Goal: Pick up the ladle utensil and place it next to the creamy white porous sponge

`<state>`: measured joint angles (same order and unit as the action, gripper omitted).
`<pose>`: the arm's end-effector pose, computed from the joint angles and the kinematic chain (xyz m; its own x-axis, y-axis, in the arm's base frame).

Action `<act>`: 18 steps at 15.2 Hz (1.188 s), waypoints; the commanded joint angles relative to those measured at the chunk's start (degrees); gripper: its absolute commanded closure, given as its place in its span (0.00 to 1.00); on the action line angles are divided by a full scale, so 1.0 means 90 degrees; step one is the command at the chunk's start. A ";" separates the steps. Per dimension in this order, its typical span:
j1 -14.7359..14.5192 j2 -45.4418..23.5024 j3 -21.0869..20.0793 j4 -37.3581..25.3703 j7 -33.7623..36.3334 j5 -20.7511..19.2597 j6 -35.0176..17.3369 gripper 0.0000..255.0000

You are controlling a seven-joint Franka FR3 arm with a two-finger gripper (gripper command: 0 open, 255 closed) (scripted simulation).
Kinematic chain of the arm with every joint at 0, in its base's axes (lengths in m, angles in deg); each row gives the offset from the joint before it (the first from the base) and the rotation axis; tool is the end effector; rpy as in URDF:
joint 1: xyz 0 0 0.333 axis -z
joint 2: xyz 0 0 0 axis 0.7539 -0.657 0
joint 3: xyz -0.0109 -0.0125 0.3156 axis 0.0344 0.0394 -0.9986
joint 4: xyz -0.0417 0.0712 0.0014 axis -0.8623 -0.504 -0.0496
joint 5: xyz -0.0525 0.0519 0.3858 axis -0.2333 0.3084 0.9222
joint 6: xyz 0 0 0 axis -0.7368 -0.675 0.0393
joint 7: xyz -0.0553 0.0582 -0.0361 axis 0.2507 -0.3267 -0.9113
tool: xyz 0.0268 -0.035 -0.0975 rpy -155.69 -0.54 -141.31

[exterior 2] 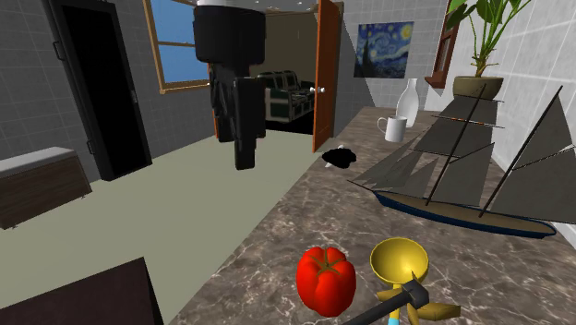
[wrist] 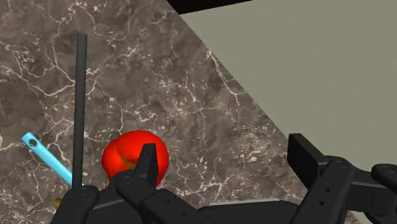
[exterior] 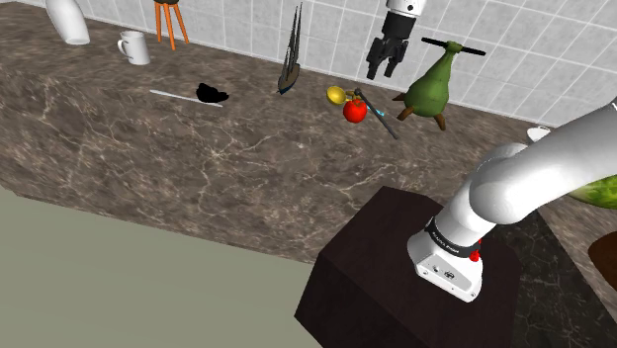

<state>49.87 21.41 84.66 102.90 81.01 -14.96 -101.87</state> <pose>0.4082 -0.1177 0.5405 0.9904 -0.1340 -0.0340 -0.1361 -0.9884 -0.0680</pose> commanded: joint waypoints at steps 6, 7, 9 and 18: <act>0.0102 -0.1498 0.0546 -0.0718 -0.0631 0.0265 -0.0816 0.00; 0.0120 -0.1728 0.0613 -0.0858 -0.0727 0.0336 -0.0902 0.00; 0.0168 -0.2196 0.0732 -0.1162 -0.0923 0.0501 -0.1053 0.00; 0.0646 -0.4425 0.0996 -0.2977 -0.1766 0.1466 -0.1314 0.00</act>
<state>55.07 -16.60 93.48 77.67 65.85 -2.62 -113.63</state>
